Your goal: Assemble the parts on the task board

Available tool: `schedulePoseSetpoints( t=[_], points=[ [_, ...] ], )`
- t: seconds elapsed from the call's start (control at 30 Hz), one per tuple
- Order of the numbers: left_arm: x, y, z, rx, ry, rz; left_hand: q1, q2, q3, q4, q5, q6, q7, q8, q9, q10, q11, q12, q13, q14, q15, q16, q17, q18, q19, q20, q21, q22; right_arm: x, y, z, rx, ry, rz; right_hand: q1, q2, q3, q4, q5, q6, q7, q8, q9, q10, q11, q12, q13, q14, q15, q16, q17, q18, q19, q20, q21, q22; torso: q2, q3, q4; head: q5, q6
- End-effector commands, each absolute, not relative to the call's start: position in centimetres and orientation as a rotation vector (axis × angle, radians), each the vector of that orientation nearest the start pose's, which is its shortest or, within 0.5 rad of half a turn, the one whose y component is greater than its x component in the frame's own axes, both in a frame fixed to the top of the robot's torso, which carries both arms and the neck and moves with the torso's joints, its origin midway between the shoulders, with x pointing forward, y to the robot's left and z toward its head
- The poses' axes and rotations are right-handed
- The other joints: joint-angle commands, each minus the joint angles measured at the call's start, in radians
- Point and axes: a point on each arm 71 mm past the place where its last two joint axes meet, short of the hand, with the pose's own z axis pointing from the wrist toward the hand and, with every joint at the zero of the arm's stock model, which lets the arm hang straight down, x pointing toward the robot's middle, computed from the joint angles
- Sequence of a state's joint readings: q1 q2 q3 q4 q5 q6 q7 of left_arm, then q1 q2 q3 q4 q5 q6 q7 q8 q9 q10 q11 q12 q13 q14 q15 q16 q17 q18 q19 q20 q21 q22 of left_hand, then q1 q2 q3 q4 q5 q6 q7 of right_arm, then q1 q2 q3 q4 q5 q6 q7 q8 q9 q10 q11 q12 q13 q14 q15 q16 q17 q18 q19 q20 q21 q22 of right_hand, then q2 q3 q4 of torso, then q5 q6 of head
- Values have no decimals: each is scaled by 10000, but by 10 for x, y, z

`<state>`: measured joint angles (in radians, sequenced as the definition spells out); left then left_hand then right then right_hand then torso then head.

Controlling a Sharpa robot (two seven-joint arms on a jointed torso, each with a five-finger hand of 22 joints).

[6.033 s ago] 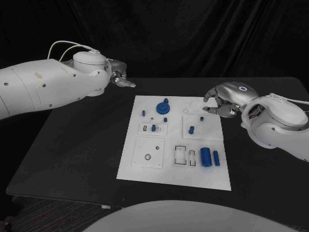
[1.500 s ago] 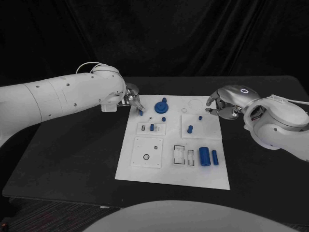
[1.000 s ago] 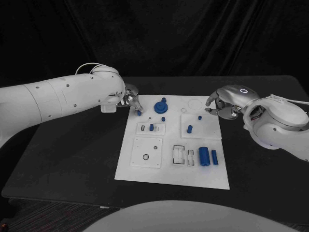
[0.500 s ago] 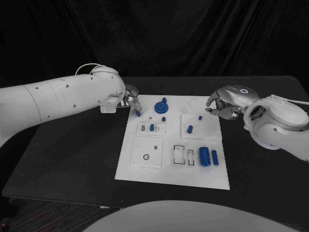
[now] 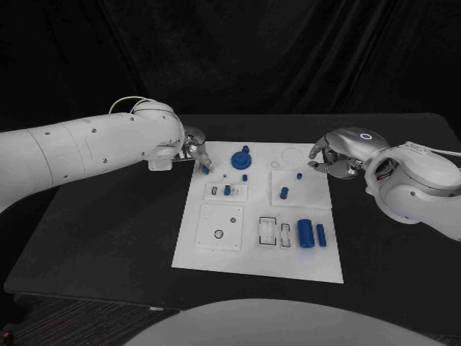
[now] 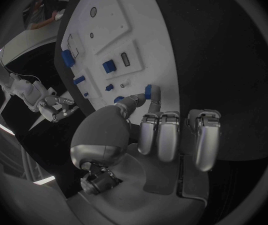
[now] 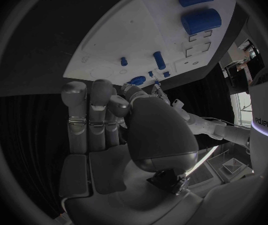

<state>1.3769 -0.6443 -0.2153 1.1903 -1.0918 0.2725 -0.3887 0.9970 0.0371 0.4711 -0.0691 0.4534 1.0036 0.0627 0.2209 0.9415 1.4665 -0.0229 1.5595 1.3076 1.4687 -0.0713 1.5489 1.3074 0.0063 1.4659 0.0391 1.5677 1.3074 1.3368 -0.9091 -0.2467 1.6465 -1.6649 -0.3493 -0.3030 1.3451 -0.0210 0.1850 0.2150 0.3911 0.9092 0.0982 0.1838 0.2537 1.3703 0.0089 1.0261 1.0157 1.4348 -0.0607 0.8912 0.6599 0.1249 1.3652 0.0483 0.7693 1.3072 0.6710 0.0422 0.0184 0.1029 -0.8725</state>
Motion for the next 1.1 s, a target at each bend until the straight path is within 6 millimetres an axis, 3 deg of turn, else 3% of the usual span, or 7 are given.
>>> schedulePoseSetpoints(
  t=[0.03,0.4,0.67,1.1],
  points=[
    [539,218,-209,-496,23060,-3066,-142,-6,1243,-1171,-78,59,-57,56,51,933,16,-57,2540,946,-23,-37,2513,-63,1049,6,31,2634,459,-209,-186,-3250,16533,3799,129,5,44,-7,36,88,1,-38,-11,21,-17,-60,-12,44,3,-31,-8,70,74,12,-24,11,5,-2,1,-7,-2],
    [520,226,-200,-571,22723,-3485,-333,27,1385,-1149,-95,138,-120,135,218,893,-40,-132,2498,927,-73,-126,2470,-63,1049,-31,31,2634,459,-212,-186,-3171,16557,3700,149,2,58,-25,48,96,2,-39,-15,1,-16,-109,-57,41,4,-47,-18,74,71,13,-60,-1,2,-1,5,-5,-2],
    [505,219,-198,-188,22951,-3823,-474,73,1440,-1075,-108,126,-119,132,275,851,-42,-206,2457,909,-79,-200,2435,-63,1049,-45,31,2634,459,-212,-186,-3147,16558,3692,152,0,59,-28,50,97,3,-40,-16,-2,-15,-115,-62,37,5,-68,-42,78,64,14,-89,-10,-36,21,12,-25,-2],
    [495,206,-200,84,22978,-4205,-529,132,1473,-1026,-136,114,-121,127,306,829,-41,-245,2435,907,-79,-211,2430,-63,1049,-48,31,2634,458,-213,-189,-3124,16604,3696,169,-12,71,-47,65,106,8,-44,-23,-29,-7,-166,-105,27,10,-103,-69,82,57,16,-135,-26,-36,22,24,31,-2]
  ],
)
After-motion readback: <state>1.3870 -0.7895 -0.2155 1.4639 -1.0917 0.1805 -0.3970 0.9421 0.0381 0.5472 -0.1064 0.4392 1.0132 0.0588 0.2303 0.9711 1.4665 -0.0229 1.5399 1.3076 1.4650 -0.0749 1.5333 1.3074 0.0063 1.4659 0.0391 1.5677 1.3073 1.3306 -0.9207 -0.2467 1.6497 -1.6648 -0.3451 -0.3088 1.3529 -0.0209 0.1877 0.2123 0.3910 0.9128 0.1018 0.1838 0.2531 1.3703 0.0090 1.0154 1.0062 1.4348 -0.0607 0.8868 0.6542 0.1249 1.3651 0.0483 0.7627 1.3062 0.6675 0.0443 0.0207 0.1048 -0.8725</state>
